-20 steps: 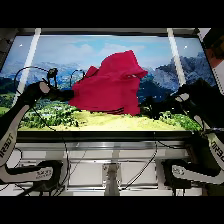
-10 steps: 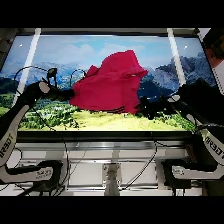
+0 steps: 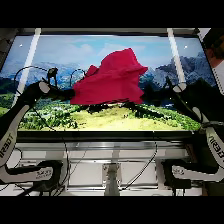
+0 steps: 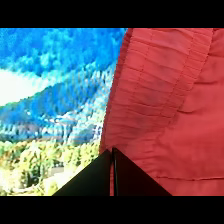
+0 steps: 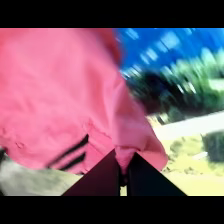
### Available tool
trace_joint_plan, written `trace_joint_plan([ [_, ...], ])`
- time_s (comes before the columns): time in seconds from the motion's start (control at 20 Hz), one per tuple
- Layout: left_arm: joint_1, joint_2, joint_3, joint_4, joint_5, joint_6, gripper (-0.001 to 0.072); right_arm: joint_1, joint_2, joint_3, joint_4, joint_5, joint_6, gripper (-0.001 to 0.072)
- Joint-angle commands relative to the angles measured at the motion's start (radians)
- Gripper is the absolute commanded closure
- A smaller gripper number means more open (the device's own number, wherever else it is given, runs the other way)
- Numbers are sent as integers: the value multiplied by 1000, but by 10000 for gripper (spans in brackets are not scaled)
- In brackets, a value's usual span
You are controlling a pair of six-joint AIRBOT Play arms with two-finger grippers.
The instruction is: Fold the clothes and pants, and hang the long-sleeved shirts on hangers.
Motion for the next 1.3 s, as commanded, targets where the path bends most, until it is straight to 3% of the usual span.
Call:
trace_joint_plan([
  [0.0, 0, 1, 1, -19, 0, 1, 693, -3, 8, 203, -229, 166, -24, 704],
  [0.1, -3, 1, 1, -14, 0, 2, 693, 14, 8, 253, -254, 175, -53, 682],
  [0.2, -4, 1, 1, -15, 0, 1, 693, 45, 6, 260, -254, 169, -99, 283],
  [0.25, -4, 1, 1, -15, 0, 1, 693, 65, 1, 260, -259, 165, -125, 243],
  [0.45, -2, 0, 1, -6, -7, 1, 693, 126, -39, 258, -309, 164, -129, 249],
  [0.5, 1, 0, 1, 15, -13, 1, 693, 135, -48, 258, -322, 164, -127, 294],
  [0.55, 3, 0, 1, 36, -27, 1, 693, 140, -54, 258, -325, 164, -128, 407],
  [0.6, 5, 0, 1, 61, -47, 1, 693, 141, -58, 258, -325, 164, -128, 652],
  [0.65, 6, 0, 1, 89, -69, 1, 693, 140, -58, 258, -328, 156, -127, 704],
  [0.8, 17, 0, 1, 154, -101, -1, 692, 140, -44, 215, -214, 105, -148, 709],
  [1.0, 40, 0, 0, 159, -114, -4, 691, 146, 75, -93, 299, -112, -332, 709],
  [1.25, 40, 0, 0, 159, -114, -3, 663, 151, 311, -537, 719, -438, -317, 704],
])
